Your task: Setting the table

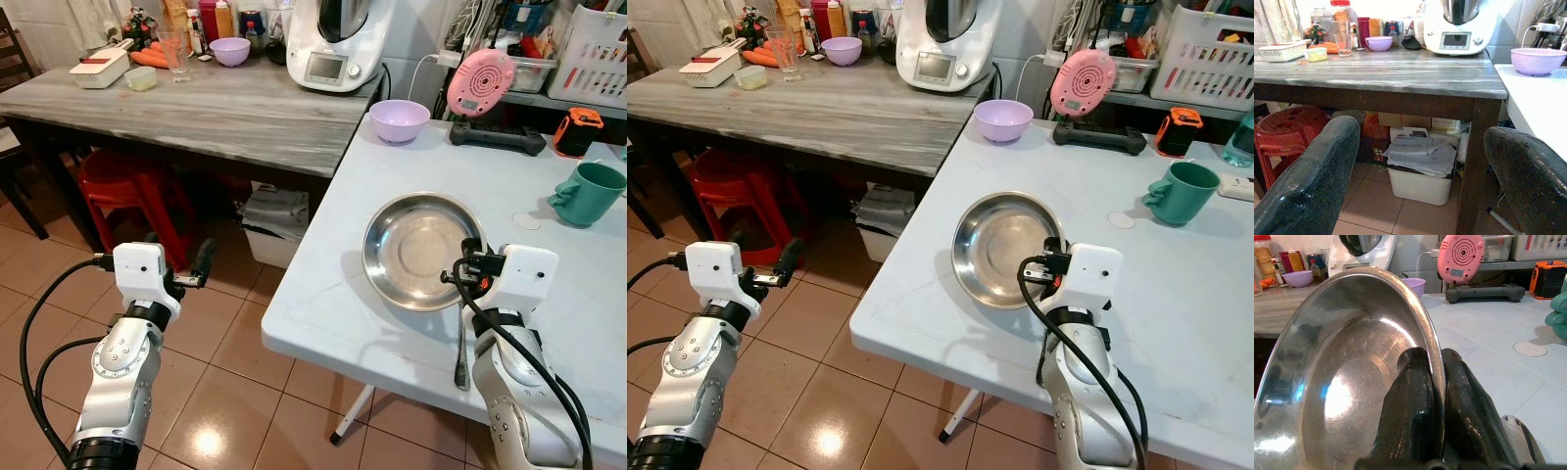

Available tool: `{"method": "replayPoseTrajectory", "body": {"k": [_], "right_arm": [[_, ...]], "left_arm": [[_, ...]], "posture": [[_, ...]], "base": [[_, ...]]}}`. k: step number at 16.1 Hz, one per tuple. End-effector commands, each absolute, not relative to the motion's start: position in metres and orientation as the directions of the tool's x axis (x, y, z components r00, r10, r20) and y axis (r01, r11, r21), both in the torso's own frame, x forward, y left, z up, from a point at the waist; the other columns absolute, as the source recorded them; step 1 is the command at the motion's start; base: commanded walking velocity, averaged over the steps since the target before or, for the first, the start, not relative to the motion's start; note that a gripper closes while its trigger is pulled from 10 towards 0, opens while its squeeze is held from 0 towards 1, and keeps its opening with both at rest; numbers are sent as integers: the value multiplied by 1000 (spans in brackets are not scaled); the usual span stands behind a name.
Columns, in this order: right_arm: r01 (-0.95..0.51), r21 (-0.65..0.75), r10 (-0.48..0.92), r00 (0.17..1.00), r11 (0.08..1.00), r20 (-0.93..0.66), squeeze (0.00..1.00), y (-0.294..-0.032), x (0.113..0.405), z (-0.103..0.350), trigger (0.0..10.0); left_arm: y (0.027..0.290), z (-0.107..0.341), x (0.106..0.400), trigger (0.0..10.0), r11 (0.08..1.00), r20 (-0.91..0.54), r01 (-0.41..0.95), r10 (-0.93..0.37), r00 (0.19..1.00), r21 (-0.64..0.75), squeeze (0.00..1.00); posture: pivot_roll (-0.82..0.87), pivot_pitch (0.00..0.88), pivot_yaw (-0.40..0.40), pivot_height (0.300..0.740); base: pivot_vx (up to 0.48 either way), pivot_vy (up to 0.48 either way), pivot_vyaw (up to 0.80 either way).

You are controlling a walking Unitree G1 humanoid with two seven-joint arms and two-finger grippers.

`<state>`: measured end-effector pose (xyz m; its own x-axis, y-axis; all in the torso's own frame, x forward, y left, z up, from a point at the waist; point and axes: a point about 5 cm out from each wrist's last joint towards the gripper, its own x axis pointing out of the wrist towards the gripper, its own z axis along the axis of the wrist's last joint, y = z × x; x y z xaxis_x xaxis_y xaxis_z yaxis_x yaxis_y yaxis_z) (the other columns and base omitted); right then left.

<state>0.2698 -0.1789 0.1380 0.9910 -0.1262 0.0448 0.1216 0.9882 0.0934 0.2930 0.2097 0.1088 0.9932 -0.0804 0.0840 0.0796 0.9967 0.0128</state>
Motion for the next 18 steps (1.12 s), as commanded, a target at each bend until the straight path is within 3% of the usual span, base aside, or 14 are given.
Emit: {"method": "replayPoseTrajectory", "body": {"k": [1,10,18], "right_arm": [[116,89,-122,990,989,66,0,-178,269,143,10000],[123,104,-129,990,987,52,0,-178,270,142,10000],[115,106,-121,991,988,54,0,-177,269,143,10000]], "left_arm": [[211,110,296,10000,998,77,69,-69,995,3,0],[206,109,299,10000,996,73,89,-87,994,-20,0],[204,109,300,10000,995,75,95,-93,993,-25,0]], "posture": [[1,0,21,740],[-9,0,21,740],[-13,0,20,740]], "base": [[0,0,0],[0,0,0],[0,301,-658]]}}
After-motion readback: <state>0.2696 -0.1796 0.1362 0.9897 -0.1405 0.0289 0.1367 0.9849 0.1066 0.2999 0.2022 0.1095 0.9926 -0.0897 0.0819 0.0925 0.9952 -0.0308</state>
